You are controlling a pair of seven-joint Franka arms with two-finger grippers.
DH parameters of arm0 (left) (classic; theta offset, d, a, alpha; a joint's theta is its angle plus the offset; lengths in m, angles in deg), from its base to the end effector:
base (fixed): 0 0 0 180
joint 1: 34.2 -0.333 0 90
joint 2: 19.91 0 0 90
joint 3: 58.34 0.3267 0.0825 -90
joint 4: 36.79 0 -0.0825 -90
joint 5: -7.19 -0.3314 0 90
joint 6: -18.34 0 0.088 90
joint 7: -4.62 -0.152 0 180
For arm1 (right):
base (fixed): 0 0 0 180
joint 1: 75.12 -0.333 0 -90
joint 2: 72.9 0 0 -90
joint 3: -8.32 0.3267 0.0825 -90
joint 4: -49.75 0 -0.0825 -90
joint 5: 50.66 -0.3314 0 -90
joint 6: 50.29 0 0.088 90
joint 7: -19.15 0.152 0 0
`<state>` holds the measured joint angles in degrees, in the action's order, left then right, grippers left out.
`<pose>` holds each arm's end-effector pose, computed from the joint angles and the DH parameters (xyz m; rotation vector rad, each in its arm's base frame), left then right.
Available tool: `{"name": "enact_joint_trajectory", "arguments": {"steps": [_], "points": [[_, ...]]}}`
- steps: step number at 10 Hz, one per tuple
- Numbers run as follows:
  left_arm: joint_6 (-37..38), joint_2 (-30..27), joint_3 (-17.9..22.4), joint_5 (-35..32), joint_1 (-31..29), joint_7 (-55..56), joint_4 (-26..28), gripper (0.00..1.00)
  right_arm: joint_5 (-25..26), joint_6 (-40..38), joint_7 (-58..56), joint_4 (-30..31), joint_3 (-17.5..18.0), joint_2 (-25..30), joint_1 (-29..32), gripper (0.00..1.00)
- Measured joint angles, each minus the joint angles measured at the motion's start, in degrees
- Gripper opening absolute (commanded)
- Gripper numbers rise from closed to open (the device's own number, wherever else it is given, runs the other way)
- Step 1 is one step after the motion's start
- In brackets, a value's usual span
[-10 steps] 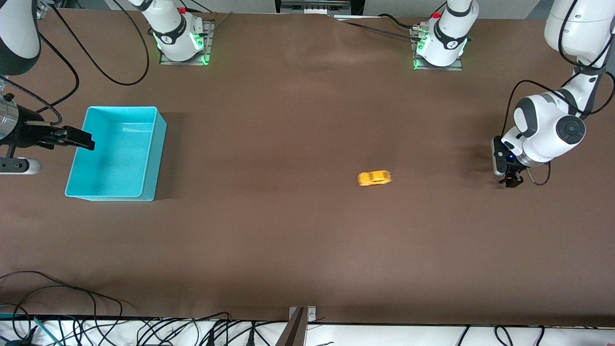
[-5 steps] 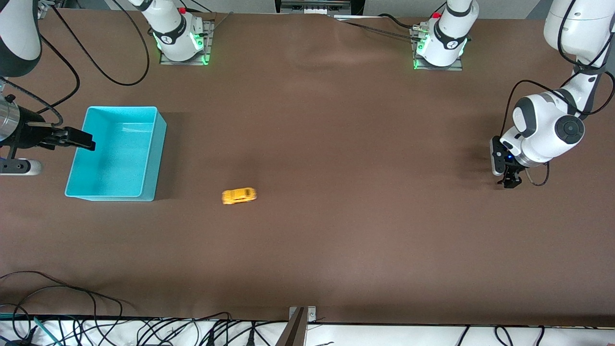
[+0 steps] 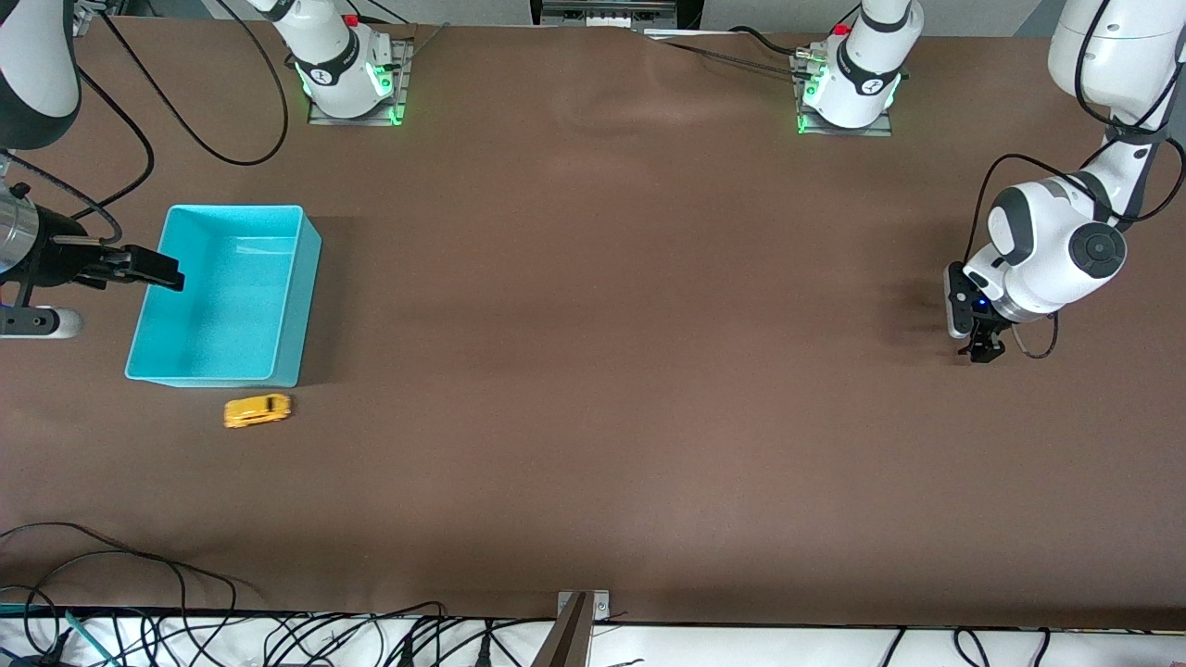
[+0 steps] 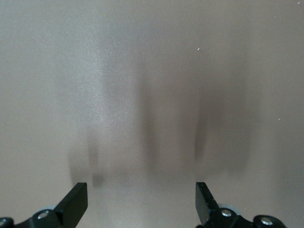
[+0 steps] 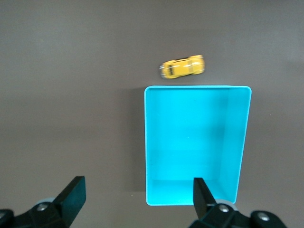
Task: Wind up and store yellow beetle car
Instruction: 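Raise the left gripper to rest while the right gripper reaches the car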
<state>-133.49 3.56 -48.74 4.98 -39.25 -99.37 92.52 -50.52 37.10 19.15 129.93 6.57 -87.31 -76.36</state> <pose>0.4997 0.1328 0.1924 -2.1568 2.2356 0.1225 0.5664 -0.0034 0.5228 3.1259 -0.0131 -0.1965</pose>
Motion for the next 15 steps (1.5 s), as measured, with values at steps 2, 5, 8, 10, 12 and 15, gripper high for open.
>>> {"name": "enact_joint_trajectory", "arguments": {"steps": [2, 5, 8, 10, 12, 15], "points": [[0.0, -1.3, 0.0, 0.0, 0.0, 0.0, -0.2, 1.0, 0.0, 0.0, 0.0, 0.0, 0.0, 0.0, 0.0, 1.0], [4.0, -8.2, 0.0, 0.0, 0.0, 0.0, -0.4, 1.0, 0.0, 0.0, 0.0, 0.0, 0.0, -0.1, 0.0, 1.0], [6.0, -13.0, -0.2, 0.0, 0.5, 0.0, -0.4, 1.0, 0.0, 0.0, 0.0, 0.1, 0.1, -1.2, -0.2, 1.0], [8.8, -16.9, -0.3, 0.0, 1.8, 0.0, -0.6, 1.0, 0.0, -0.1, 0.0, 0.1, 0.2, -1.6, -0.7, 1.0], [11.6, -22.3, -0.4, 0.0, 3.1, 0.0, -0.8, 1.0, 0.0, -0.3, -0.1, 0.3, 0.2, -2.1, -0.9, 1.0], [20.6, -26.1, -0.5, 0.0, 3.5, 0.0, -5.3, 1.0, 0.0, -0.4, -2.8, 1.0, 0.0, -2.9, -0.8, 1.0]]}}
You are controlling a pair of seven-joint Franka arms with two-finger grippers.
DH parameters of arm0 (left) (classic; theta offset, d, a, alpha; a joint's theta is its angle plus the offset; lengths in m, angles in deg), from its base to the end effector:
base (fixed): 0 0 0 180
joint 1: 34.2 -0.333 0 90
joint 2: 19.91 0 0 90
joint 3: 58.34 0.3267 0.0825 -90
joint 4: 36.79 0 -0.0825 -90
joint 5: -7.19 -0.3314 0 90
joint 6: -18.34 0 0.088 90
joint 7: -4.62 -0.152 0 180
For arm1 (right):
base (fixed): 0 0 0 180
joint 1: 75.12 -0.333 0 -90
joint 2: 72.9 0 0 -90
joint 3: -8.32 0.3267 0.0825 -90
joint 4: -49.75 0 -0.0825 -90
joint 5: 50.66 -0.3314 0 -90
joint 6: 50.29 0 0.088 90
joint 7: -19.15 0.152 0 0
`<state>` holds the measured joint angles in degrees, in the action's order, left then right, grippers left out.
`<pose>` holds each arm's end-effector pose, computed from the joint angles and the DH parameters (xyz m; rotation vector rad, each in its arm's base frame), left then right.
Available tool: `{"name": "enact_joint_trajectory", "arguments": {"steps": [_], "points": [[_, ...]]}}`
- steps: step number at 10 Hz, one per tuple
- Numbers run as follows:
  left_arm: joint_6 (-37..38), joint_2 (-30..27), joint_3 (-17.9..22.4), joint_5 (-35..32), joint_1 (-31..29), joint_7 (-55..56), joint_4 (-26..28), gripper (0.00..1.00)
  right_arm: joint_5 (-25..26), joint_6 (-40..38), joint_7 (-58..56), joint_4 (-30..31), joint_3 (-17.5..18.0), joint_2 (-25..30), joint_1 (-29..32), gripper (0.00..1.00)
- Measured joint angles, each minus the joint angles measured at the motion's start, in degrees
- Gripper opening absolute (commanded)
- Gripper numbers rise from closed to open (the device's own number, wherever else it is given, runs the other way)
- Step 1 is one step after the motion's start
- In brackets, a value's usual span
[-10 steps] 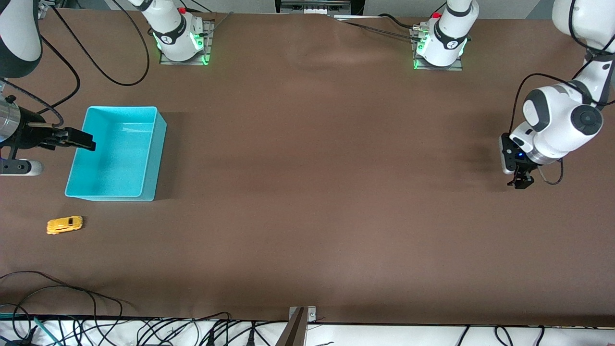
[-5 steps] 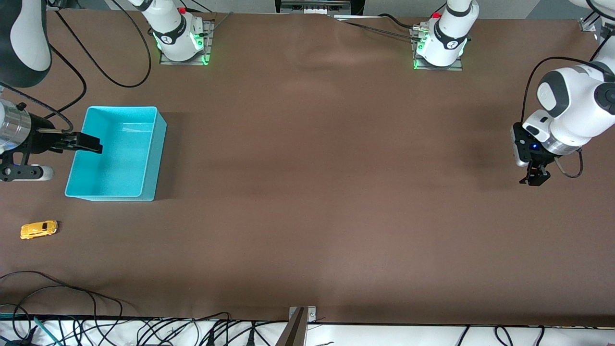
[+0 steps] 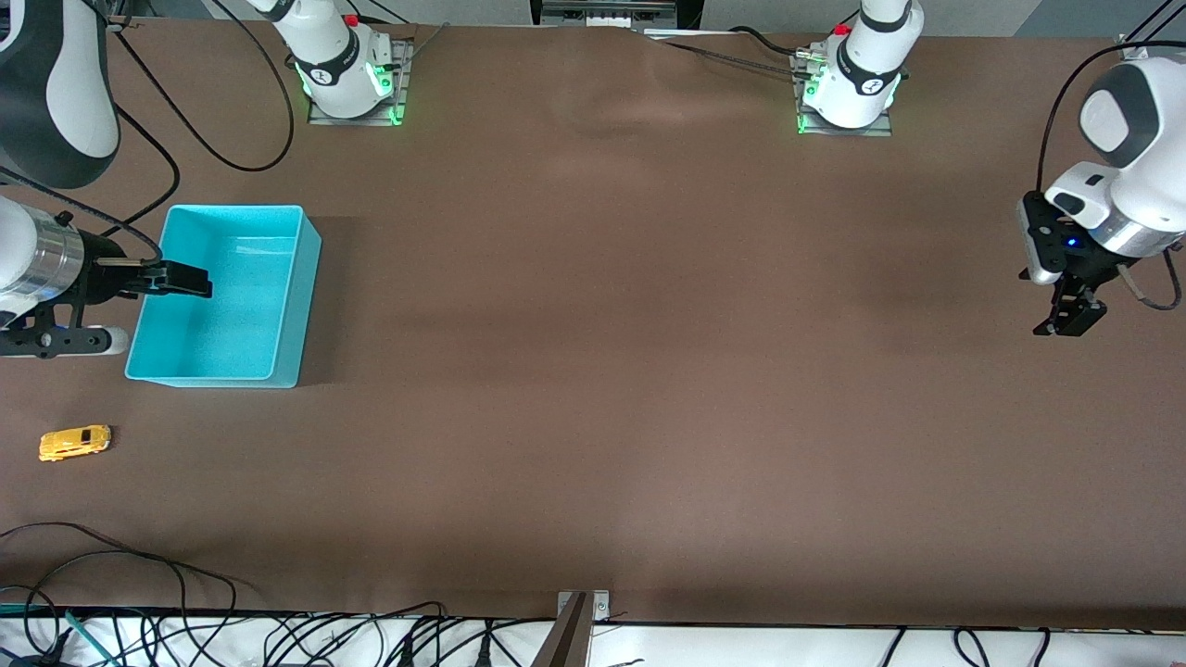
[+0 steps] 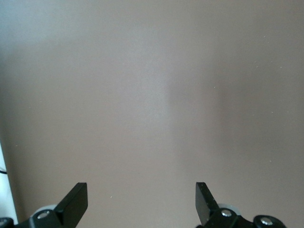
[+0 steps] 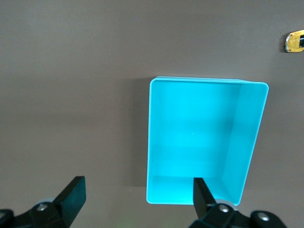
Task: Wind up and store yellow beetle car
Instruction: 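Raise the left gripper to rest while the right gripper reaches the car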
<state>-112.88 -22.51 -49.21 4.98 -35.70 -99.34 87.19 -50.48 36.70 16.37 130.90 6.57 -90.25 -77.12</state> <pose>0.4970 0.0961 0.4260 -2.0224 2.1923 -0.1082 0.5720 0.0042 0.4864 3.1168 0.0834 -0.3144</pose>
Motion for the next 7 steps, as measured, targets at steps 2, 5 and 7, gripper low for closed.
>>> {"name": "enact_joint_trajectory", "arguments": {"steps": [2, 5, 7], "points": [[5.3, -0.2, -1.0, 0.0, 0.4, 0.1, -5.0, 1.0, 0.7, 0.0, -5.6, 0.6, -0.7, -0.5, 1.3, 1.0], [14.1, -1.7, -2.4, 0.1, 0.5, 8.8, -11.2, 1.0, 2.6, 0.3, -18.1, 0.7, -1.4, -2.4, 5.4, 1.0], [23.1, -3.2, -3.4, 0.1, 0.5, 17.0, -16.5, 1.0, 3.4, 1.5, -29.0, 0.7, -1.5, -3.7, 8.7, 1.0]]}}
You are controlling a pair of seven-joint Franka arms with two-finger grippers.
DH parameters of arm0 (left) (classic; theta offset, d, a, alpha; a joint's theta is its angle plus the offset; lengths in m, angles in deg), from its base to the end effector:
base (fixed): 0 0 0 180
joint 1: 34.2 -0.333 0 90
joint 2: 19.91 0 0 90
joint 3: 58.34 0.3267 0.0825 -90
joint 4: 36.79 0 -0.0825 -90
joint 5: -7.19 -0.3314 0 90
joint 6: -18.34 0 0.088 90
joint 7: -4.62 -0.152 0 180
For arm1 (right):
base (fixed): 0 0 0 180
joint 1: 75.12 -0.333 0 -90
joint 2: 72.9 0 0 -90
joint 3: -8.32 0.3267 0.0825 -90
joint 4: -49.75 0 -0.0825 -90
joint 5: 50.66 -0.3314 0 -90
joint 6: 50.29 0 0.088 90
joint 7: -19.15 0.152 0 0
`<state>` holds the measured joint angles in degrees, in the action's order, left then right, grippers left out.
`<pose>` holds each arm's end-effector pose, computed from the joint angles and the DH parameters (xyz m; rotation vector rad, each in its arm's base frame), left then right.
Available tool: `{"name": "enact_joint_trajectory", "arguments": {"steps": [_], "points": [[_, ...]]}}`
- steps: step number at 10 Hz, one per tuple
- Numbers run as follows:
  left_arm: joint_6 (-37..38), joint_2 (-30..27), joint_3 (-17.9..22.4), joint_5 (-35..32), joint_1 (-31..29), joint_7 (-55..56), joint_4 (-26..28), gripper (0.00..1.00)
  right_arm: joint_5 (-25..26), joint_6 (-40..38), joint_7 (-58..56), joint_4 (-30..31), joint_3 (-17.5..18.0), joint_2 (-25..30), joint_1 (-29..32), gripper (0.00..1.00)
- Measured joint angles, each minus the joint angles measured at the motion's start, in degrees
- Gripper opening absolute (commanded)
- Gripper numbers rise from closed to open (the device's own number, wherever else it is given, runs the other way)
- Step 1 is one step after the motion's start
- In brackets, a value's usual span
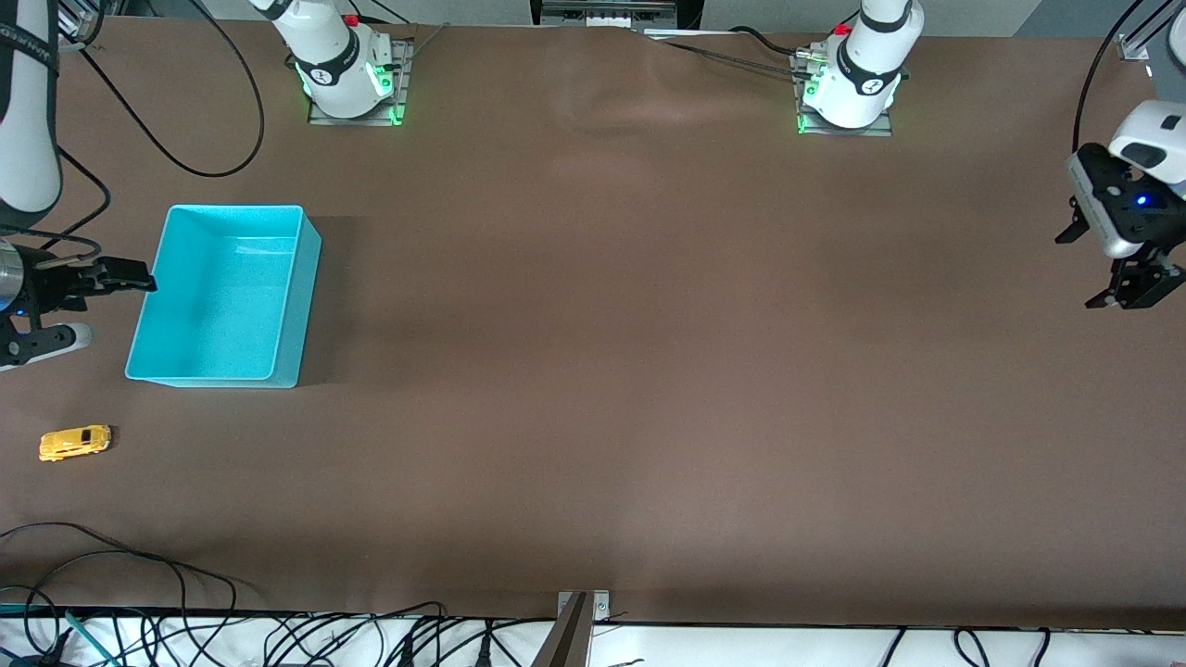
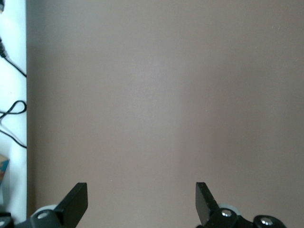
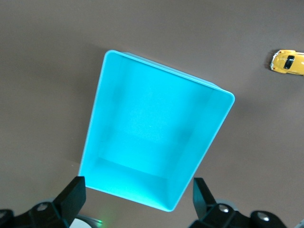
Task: Wind up and store yellow beetle car
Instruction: 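Raise the left gripper to rest while the right gripper reaches the car, then lower the right gripper onto the car and close on it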
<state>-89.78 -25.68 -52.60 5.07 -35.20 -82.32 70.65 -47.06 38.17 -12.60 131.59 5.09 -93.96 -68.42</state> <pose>0.4910 0.0642 0.5387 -2.3168 1.9698 -0.0882 0.5736 -0.1057 0.4463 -3.0444 -0.5986 0.4128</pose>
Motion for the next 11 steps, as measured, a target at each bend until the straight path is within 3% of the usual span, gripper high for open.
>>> {"name": "enact_joint_trajectory", "arguments": {"steps": [3, 6, 8, 11], "points": [[13.1, -0.7, -0.5, 0.0, 0.1, 15.5, -8.4, 1.0, 0.0, 12.2, -24.9, 0.3, -0.2, -6.5, 9.6, 1.0], [21.1, -0.7, -0.5, 0.0, 0.0, 31.9, -12.4, 1.0, 0.0, 28.5, -47.8, -0.5, -0.2, -16.5, 12.3, 1.0], [24.6, -0.7, -1.3, 0.0, 0.1, 43.9, -12.9, 1.0, 0.0, 37.0, -56.6, -3.1, -0.7, -22.1, 12.4, 1.0], [25.9, -0.7, -6.9, 0.0, 0.2, 53.4, -15.4, 1.0, 0.0, 49.7, -62.8, -5.8, -3.5, -28.4, 13.1, 1.0]]}}
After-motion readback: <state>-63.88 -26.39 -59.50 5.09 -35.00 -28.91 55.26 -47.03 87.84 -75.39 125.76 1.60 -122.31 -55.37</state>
